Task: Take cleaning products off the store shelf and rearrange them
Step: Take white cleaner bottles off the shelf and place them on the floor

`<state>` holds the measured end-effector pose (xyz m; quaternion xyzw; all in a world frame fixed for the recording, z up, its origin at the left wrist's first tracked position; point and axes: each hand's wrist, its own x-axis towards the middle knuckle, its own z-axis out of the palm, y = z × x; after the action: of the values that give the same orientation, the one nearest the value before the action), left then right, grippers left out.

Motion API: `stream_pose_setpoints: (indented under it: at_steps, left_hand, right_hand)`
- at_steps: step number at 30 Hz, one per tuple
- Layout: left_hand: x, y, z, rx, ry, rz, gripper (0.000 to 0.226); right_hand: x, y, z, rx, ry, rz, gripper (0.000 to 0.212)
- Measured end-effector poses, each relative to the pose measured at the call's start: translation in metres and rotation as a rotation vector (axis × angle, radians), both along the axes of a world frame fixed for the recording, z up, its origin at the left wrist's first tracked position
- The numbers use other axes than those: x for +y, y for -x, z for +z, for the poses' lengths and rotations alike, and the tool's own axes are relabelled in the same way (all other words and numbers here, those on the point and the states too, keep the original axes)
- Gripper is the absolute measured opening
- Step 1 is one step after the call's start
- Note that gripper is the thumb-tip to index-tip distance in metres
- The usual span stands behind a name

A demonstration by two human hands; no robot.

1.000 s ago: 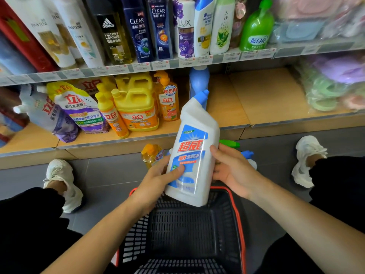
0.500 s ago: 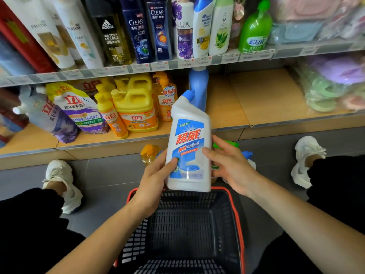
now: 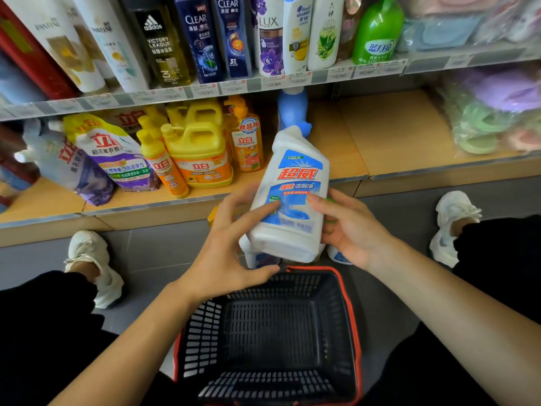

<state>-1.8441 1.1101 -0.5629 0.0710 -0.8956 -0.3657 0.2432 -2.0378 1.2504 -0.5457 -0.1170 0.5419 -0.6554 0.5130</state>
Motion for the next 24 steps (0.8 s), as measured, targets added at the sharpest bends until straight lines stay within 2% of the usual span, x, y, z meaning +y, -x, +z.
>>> stream_pose_setpoints:
  at_steps: [2, 4, 9, 13, 15, 18, 20, 22, 24]
  left_hand:
    - [0.004, 0.004, 0.0, 0.046, 0.139, 0.037, 0.077]
    - [0.003, 0.006, 0.003, 0.104, 0.184, 0.047, 0.075]
    - [0.007, 0.008, 0.012, 0.217, 0.109, 0.02, 0.072]
    - [0.016, 0.007, 0.028, 0.263, 0.073, 0.058, 0.07]
    - [0.016, 0.005, 0.036, 0.289, 0.043, 0.107, 0.066]
    - [0.014, -0.002, 0.043, 0.3, -0.018, 0.187, 0.058]
    - [0.015, -0.007, 0.042, 0.27, -0.066, 0.227, 0.057]
    - [0.017, -0.011, 0.038, 0.209, -0.111, 0.253, 0.059]
    - [0.02, -0.013, 0.032, 0.141, -0.144, 0.26, 0.063]
  right_hand:
    - [-0.001, -0.005, 0.001, -0.037, -0.037, 0.004, 0.057]
    - [-0.001, -0.008, 0.002, -0.074, -0.061, 0.006, 0.057]
    - [-0.001, -0.011, 0.001, -0.115, -0.087, 0.029, 0.049]
    - [0.001, -0.011, 0.0, -0.114, -0.087, 0.125, 0.053]
    - [0.005, -0.011, 0.002, -0.041, -0.123, 0.233, 0.068]
    - [0.01, -0.015, 0.007, 0.204, -0.225, 0.341, 0.084]
    - [0.01, -0.013, 0.008, 0.389, -0.17, 0.234, 0.072]
    - [0.008, -0.01, 0.008, 0.516, -0.009, 0.104, 0.046]
    - [0.007, -0.011, 0.009, 0.597, 0.155, 0.104, 0.03]
